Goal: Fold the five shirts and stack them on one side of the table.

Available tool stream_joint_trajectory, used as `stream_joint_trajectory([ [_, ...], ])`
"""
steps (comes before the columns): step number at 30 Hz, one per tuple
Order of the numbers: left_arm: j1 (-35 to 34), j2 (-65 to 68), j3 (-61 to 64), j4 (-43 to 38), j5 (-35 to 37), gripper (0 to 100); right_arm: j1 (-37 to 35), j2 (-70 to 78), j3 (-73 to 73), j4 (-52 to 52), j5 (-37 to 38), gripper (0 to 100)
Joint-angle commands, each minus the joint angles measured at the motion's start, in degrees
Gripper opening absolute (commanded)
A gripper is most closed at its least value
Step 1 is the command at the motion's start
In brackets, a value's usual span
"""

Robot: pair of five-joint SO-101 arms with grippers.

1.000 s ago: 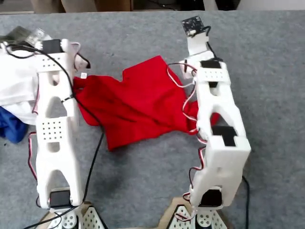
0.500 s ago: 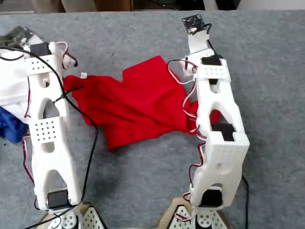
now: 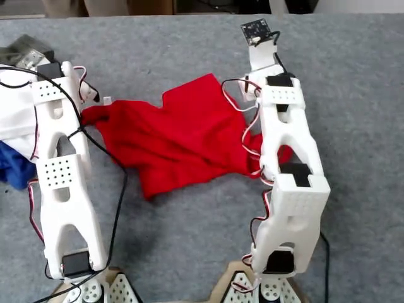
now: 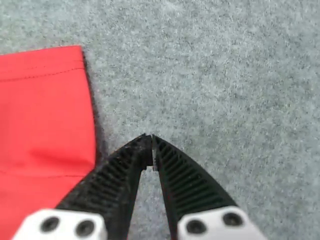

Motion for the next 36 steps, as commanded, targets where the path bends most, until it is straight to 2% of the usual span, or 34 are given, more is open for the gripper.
stream_joint_trajectory([
  [1,-1.23,-1.27,-4.66,4.31,-0.18,23,0.40,-0.13,-2.95,0.18,0.09,0.6],
  [11,-1.32,-0.48,-5.63,4.66,-3.25,23,0.40,-0.13,-2.86,0.18,0.18,0.6],
  [23,-1.93,5.58,-5.71,3.08,0.53,23,0.40,-0.13,-2.86,0.18,0.26,0.6],
  [31,-1.76,5.93,-5.71,-1.67,0.18,1,0.31,0.04,-4.35,0.09,0.26,0.8],
  [36,-1.67,6.02,-5.71,-1.41,0.35,2,-1.54,3.74,-11.03,3.08,0.18,0.9],
])
